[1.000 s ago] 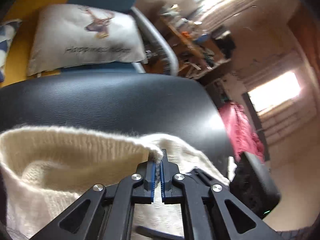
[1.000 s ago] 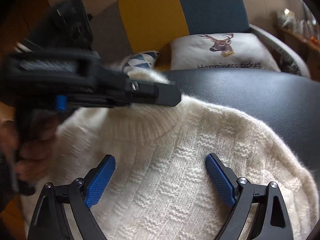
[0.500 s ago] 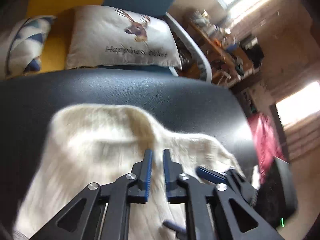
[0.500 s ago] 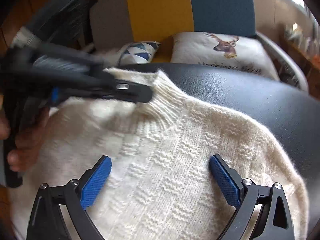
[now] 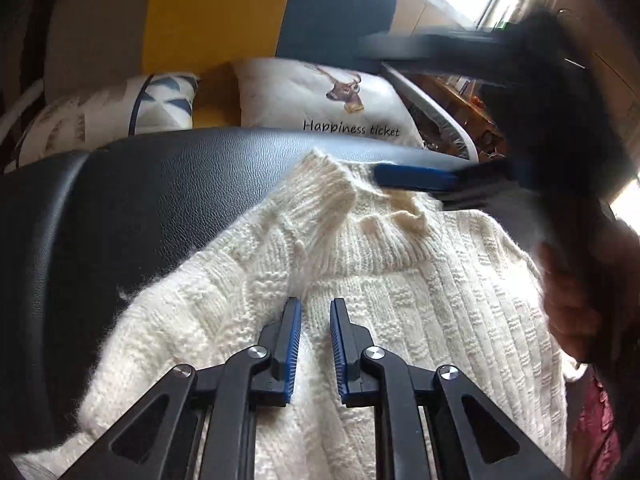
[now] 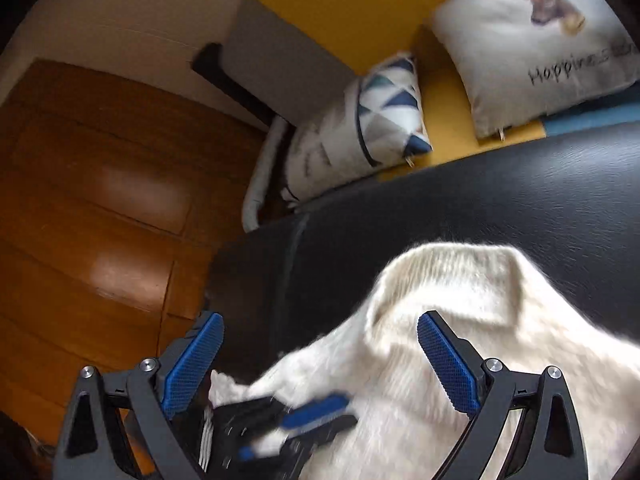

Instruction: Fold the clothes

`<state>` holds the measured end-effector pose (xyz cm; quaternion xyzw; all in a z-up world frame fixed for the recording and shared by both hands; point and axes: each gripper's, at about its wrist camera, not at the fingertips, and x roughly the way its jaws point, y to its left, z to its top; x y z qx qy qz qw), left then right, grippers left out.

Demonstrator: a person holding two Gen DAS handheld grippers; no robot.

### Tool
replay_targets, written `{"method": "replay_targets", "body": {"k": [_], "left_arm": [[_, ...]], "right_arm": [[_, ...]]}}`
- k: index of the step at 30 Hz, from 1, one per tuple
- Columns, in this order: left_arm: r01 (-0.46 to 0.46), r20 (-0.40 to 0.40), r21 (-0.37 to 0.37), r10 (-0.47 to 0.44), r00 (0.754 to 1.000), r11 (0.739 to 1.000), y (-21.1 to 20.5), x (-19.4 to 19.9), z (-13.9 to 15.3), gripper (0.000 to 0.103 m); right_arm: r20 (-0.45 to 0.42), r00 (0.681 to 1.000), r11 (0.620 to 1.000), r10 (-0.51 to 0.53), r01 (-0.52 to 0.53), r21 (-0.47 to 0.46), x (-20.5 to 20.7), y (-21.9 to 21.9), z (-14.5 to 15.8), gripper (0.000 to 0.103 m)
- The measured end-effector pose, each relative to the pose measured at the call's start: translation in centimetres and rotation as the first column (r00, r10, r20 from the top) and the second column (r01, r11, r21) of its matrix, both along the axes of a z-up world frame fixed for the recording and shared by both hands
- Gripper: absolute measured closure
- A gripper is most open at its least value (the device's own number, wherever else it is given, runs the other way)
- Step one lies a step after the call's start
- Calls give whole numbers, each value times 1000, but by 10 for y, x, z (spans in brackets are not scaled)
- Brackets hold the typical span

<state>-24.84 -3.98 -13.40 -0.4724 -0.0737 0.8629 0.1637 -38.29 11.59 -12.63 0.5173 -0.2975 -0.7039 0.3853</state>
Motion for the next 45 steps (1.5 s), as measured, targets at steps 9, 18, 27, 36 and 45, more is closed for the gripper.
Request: {"method": "replay_targets", "body": {"k": [9,18,27,36,45], "left_arm": [[10,-53,-89,-14,998,996,19,10,-7,89],[-119,-20,194,125,992,974,-88,38,44,88],[-227,13,-164,232,973,960,-176,124,33,81],[-164,40,-185,174,984,969,-168,160,8,73],[-153,-58,-339,142,988,928,-136,172,1,60]], "right_arm": [[18,1000,1000,4,-3,-27,-29,-55,-23,11],[-164,985,977,54,-18,211,20,-34,27,10],[-250,956,914,156,-44,404,119,-40,25,10],[-243,949,881,200,-66,469,172,-63,5,10],[-233,947,840,219,-61,540,194,-76,-6,9]]}}
